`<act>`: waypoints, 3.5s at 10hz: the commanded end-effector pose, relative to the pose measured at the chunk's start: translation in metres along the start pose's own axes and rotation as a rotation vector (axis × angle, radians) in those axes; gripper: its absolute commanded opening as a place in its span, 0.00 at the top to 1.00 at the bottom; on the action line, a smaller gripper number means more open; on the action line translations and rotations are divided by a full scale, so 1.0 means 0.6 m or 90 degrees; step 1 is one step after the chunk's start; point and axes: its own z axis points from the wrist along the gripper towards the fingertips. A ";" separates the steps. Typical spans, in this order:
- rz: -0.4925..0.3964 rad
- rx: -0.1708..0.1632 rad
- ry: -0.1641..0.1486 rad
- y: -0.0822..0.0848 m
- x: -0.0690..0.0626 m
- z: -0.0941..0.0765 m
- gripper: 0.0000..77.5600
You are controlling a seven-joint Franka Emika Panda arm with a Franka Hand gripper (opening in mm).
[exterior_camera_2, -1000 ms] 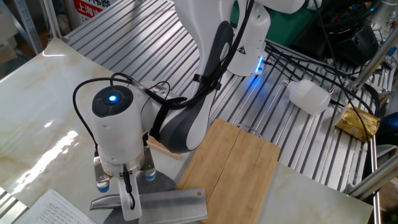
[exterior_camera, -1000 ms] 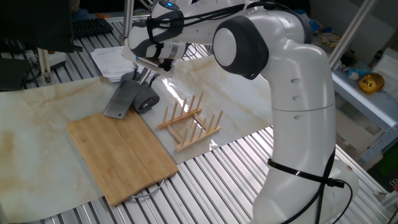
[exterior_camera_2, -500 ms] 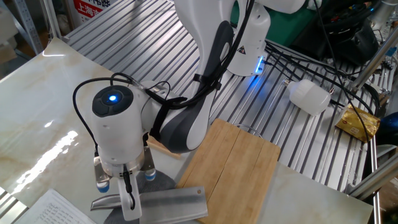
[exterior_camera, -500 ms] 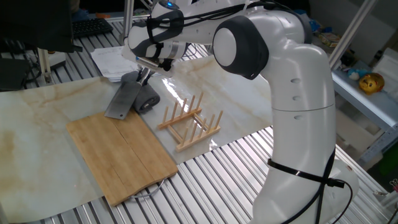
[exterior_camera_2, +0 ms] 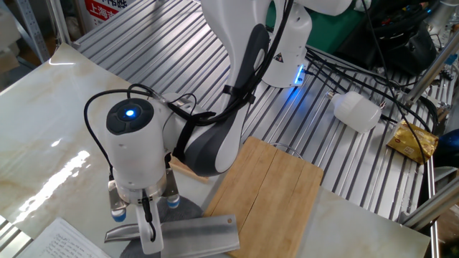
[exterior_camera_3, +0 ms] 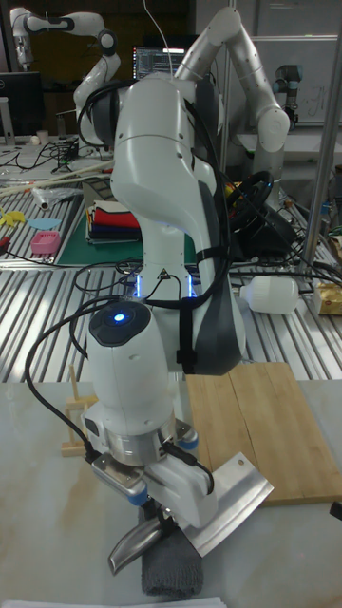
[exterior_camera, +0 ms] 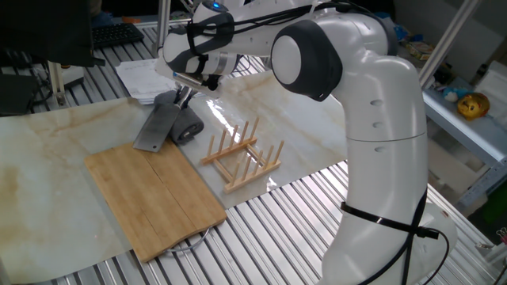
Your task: Put the knife on the knife rack
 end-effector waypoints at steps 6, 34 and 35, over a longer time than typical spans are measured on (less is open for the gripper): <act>-0.032 0.071 0.029 -0.015 -0.022 -0.095 0.98; -0.018 0.154 0.038 -0.006 -0.034 -0.174 0.98; -0.016 0.146 0.048 -0.006 -0.034 -0.174 0.98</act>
